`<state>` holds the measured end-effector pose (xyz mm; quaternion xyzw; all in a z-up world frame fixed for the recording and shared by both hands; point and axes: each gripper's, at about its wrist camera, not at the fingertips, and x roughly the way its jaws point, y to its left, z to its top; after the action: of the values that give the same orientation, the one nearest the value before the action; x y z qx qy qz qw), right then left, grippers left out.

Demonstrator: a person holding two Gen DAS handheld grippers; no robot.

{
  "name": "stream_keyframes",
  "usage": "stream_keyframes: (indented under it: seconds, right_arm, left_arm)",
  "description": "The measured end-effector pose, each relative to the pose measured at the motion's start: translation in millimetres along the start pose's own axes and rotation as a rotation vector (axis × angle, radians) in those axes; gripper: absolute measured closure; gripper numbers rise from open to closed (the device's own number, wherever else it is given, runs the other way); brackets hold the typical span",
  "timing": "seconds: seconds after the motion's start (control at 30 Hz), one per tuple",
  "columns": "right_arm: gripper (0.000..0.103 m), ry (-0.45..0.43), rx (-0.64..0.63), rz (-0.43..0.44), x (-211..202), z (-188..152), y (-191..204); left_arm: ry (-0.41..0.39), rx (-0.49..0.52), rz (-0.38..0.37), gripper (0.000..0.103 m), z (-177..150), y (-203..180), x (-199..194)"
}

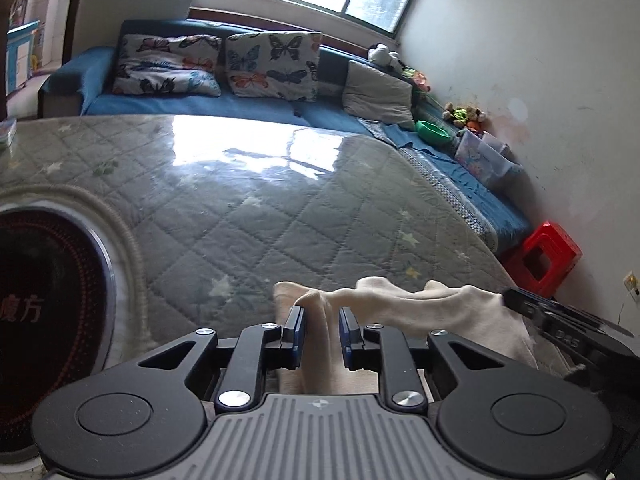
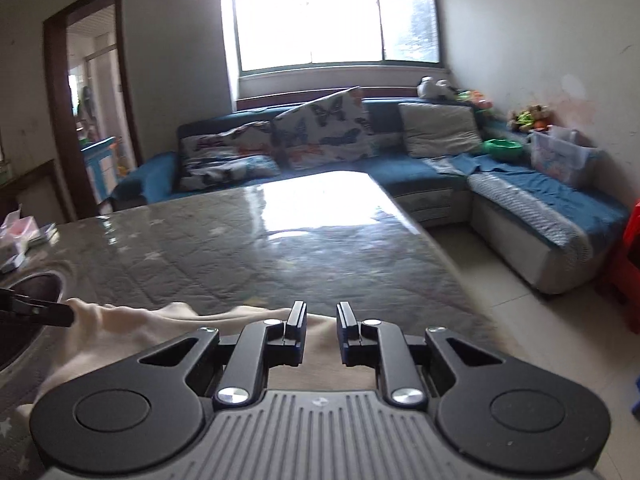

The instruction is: Fold clothes

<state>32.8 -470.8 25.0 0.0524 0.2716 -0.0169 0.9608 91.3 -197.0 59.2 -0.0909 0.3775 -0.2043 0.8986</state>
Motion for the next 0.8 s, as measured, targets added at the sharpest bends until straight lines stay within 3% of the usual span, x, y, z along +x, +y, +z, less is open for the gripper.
stream_keyframes:
  seconds: [0.33,0.5,0.67,0.8]
  right_arm:
    - [0.082,0.082,-0.001,0.023,43,-5,12]
    - [0.081,0.059,0.016,0.029,22,-5,2]
    - [0.073,0.04,-0.001,0.042,-3,-10,0]
    - [0.073,0.059,-0.027,0.04,-15,-24,0]
  left_arm:
    - [0.001,0.02,0.031,0.082,0,1,10]
    - [-0.007,0.015,0.061,0.083,0,9,8]
    - [-0.034,0.079,0.047,0.082,-7,-7,0]
    - [-0.054,0.129,0.035,0.082,-13,-20,-7]
